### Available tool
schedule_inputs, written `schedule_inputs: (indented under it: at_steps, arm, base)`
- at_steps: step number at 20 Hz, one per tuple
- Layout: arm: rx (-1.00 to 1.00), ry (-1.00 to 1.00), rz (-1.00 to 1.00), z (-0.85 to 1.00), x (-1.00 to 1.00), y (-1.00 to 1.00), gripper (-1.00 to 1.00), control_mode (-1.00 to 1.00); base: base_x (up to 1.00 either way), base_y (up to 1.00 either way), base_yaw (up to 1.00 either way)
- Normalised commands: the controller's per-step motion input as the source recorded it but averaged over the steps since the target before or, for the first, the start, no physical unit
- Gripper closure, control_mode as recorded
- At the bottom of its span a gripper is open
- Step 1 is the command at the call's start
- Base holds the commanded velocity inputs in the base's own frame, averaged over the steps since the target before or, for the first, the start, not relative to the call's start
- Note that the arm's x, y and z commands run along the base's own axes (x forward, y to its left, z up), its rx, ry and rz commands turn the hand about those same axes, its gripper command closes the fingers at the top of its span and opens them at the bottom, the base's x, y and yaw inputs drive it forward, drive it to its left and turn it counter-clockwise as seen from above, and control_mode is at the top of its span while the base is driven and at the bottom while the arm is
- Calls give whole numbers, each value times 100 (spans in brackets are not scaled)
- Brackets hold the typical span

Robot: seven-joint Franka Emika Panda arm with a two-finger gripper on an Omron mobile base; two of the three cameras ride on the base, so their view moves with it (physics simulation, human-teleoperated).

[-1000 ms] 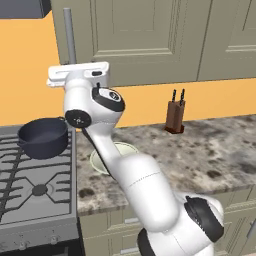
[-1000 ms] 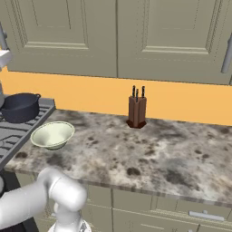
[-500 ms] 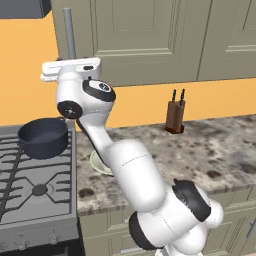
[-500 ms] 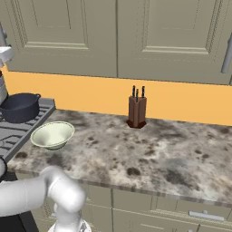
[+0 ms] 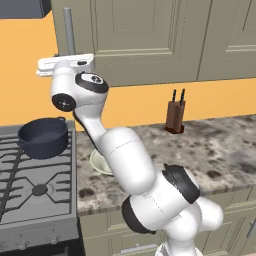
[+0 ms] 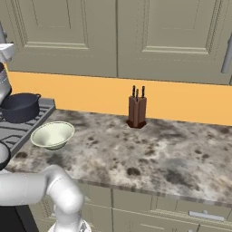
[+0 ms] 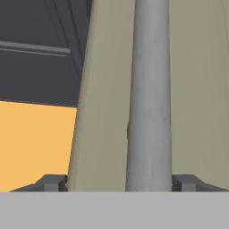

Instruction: Open the cabinet and move the ladle to the pot. Then close the cabinet.

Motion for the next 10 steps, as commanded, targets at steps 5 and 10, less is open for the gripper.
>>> schedule_inputs:
  at_steps: [5,10]
  arm:
    - [0,0,-3,0,34,3,-100,-100]
    - [0,0,-5,0,33,0,100,-100]
  base:
    - [0,0,0]
    - [0,0,0]
